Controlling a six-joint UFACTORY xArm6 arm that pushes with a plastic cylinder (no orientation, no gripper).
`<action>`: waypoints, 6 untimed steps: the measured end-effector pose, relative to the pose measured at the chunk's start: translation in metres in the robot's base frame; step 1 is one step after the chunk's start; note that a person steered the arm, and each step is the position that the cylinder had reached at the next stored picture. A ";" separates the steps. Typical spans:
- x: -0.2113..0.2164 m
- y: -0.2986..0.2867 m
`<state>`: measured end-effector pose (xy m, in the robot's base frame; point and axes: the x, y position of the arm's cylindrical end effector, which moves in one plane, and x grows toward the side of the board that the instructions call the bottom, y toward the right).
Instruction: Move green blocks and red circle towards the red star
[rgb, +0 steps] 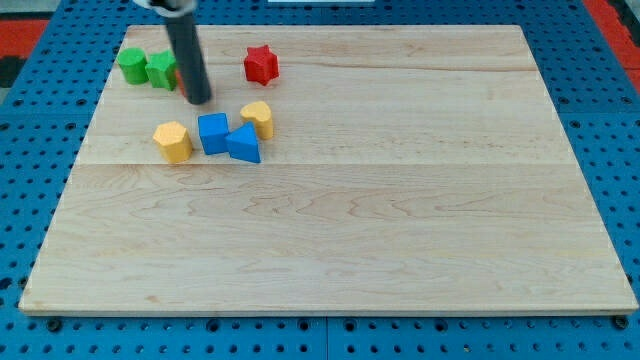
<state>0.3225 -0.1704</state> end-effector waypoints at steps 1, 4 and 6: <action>-0.025 0.024; 0.011 -0.135; -0.050 -0.123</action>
<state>0.2721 -0.2933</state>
